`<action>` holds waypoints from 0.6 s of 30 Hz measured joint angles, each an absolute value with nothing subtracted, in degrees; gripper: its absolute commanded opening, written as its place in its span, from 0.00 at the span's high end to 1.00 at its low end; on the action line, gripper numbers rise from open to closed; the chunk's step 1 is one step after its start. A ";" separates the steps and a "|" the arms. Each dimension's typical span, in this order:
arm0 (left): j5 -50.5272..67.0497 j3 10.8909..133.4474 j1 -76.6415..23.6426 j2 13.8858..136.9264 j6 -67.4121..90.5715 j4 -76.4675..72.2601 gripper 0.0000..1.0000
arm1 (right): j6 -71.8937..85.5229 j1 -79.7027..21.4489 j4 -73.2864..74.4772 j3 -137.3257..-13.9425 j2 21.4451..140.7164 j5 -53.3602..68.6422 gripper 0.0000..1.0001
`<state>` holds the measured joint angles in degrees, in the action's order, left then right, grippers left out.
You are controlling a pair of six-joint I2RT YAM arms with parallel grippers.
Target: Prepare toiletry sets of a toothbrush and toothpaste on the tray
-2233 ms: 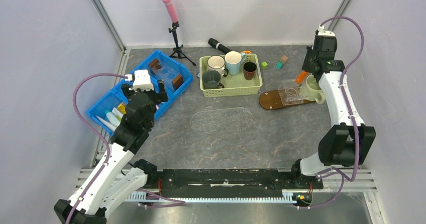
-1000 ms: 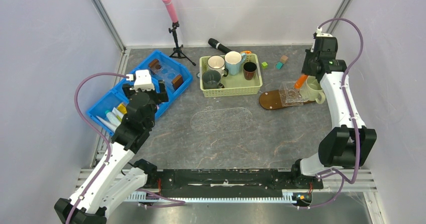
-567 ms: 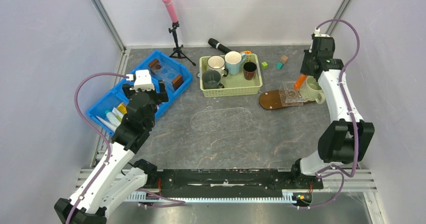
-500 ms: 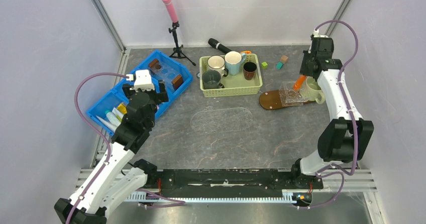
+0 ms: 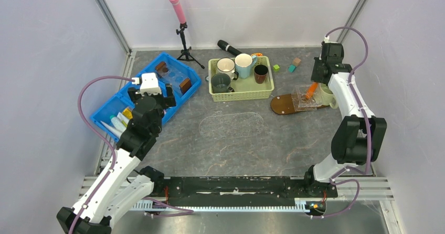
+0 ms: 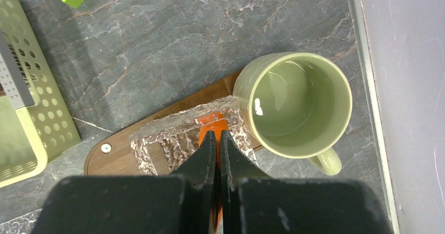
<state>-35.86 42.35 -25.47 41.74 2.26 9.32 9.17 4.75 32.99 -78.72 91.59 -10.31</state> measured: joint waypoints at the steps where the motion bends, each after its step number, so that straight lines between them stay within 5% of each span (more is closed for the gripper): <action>1: -35.83 42.35 -25.47 41.74 2.26 9.32 0.00 | 9.17 4.78 32.88 -78.70 91.92 -10.39 1.00; 16: -35.83 42.33 -25.45 41.74 2.26 9.32 0.00 | 9.17 4.89 31.14 -78.48 94.32 -11.64 1.00; 18: -35.81 42.33 -25.47 41.74 2.26 9.32 0.00 | 9.17 4.89 30.92 -78.48 94.41 -11.77 0.93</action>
<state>-35.81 42.33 -25.47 41.74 2.26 9.32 9.17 4.89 30.92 -78.48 94.41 -11.77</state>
